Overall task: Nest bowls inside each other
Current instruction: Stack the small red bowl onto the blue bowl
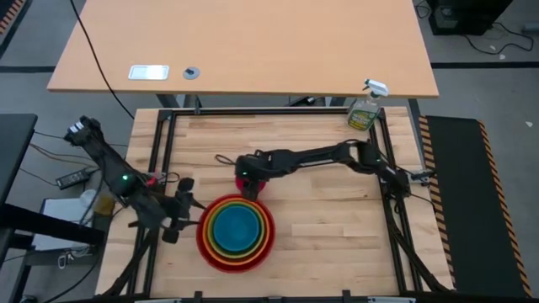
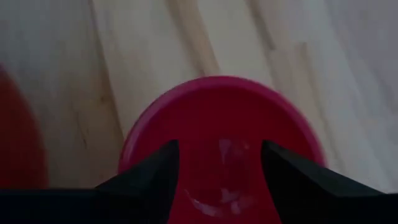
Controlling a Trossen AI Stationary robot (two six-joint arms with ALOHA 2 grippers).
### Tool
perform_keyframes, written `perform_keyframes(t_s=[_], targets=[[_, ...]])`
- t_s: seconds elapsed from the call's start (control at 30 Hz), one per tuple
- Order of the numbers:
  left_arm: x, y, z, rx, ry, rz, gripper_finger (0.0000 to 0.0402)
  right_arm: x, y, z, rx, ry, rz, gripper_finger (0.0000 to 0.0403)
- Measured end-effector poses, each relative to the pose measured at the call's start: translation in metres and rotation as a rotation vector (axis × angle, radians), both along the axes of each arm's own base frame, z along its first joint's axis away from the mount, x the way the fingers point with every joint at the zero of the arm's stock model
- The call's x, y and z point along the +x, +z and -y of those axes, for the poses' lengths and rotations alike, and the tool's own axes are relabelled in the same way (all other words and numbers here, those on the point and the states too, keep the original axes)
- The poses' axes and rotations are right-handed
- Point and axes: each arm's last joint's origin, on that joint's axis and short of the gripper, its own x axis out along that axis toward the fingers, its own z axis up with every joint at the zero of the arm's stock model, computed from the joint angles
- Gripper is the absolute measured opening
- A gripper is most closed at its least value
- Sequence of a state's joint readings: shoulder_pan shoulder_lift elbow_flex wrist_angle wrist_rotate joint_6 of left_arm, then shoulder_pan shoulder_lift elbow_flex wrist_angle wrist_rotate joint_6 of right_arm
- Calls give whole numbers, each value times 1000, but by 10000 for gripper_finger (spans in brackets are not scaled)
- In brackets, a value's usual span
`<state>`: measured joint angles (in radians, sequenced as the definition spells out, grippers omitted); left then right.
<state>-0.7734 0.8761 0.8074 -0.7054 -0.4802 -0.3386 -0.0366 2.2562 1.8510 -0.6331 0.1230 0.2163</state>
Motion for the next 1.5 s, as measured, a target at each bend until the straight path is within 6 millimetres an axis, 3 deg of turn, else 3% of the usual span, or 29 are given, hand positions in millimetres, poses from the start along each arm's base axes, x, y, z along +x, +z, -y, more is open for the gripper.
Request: perform_keyframes(t_s=[0.23,0.3,0.47,0.73,1.27,1.5], targets=[[-10,11,-9,-103,42,51,206,7,-28,7,51,-6,-194,232],[-10,11,-10,-109,42,55,205,8,-28,8,52,-13,-187,232],[-10,11,-10,-96,36,52,205,12,-13,-1,35,-5,-112,232],[-11,11,-10,-101,29,44,205,12,-13,-5,11,-16,-115,232],[-11,11,-10,-106,26,36,205,6,10,-14,30,-61,-78,232],[-11,11,-10,-113,31,36,205,-8,49,-13,-38,-39,-43,232]])
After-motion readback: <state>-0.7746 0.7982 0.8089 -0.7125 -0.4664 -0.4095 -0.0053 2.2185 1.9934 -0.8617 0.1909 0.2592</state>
